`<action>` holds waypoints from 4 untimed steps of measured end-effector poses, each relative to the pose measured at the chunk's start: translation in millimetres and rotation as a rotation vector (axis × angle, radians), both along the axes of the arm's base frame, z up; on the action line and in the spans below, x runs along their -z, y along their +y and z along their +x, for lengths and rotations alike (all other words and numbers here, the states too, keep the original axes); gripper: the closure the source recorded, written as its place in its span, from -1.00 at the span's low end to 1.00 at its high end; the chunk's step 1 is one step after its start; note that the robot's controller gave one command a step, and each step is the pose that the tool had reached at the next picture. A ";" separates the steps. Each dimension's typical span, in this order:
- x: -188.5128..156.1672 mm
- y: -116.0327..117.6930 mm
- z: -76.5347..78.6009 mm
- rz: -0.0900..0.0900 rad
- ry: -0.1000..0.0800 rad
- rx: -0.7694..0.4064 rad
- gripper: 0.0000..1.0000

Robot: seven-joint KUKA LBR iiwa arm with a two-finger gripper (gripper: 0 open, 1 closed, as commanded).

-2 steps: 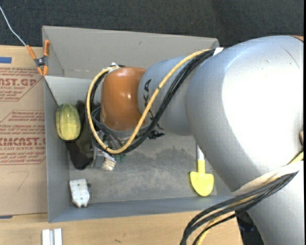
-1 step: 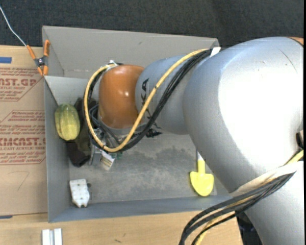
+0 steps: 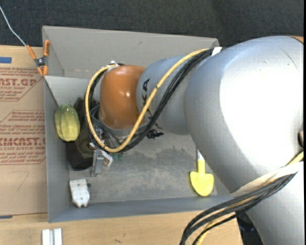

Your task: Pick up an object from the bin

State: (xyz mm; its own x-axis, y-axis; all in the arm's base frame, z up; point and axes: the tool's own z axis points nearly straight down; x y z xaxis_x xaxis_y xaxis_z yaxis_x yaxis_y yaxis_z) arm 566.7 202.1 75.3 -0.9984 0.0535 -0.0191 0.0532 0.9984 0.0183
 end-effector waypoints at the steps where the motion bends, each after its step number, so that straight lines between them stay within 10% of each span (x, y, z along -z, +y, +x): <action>1: -1.5 1.0 0.7 0.002 -0.002 0.001 1.00; 4: -1.4 1.2 0.6 0.003 -0.002 0.000 1.00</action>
Offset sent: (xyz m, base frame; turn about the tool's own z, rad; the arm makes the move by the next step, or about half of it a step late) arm 0.0000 0.0000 0.0000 0.0000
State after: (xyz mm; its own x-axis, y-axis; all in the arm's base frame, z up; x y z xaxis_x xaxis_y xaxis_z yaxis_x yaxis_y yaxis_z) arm 567.3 203.3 76.7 -0.9983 0.0541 -0.0206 0.0536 0.9983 0.0209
